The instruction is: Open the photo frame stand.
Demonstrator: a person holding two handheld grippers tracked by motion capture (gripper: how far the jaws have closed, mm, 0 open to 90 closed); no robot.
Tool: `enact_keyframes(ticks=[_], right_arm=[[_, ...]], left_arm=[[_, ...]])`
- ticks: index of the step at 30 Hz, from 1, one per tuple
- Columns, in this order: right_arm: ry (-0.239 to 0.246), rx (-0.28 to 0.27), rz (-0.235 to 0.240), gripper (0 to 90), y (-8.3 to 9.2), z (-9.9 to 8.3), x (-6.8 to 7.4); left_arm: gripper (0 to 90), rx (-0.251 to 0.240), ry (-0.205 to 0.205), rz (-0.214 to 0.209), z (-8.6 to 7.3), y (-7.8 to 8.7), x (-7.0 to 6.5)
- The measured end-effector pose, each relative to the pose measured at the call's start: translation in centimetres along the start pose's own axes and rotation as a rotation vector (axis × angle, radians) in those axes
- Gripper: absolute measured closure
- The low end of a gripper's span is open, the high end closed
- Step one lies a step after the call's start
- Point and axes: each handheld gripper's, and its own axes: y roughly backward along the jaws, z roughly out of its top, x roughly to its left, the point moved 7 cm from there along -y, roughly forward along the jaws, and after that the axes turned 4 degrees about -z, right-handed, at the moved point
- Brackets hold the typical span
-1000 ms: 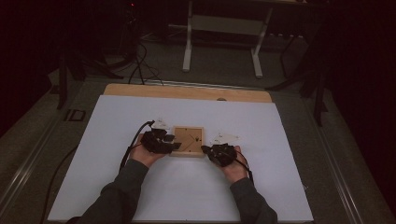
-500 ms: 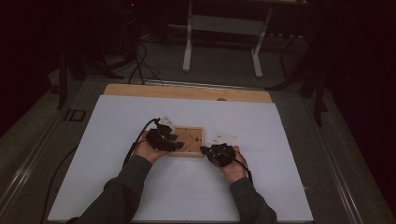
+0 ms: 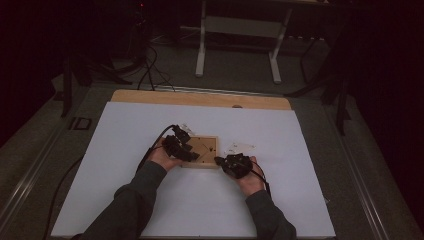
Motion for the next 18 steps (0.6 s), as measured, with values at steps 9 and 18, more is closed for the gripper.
enact_keyframes(ticks=[9, 18], right_arm=[[-0.005, -0.003, 0.004, 89.8, 0.0, 0.0, 0.0], [-0.008, -0.004, 0.003, 89.8, 0.0, 0.0, 0.0]], left_arm=[[46.5, 0.053, -0.017, 0.031, 0.2, -1.0, 0.0], [44.3, 0.059, -0.023, 0.044, 0.2, -1.3, 0.0]])
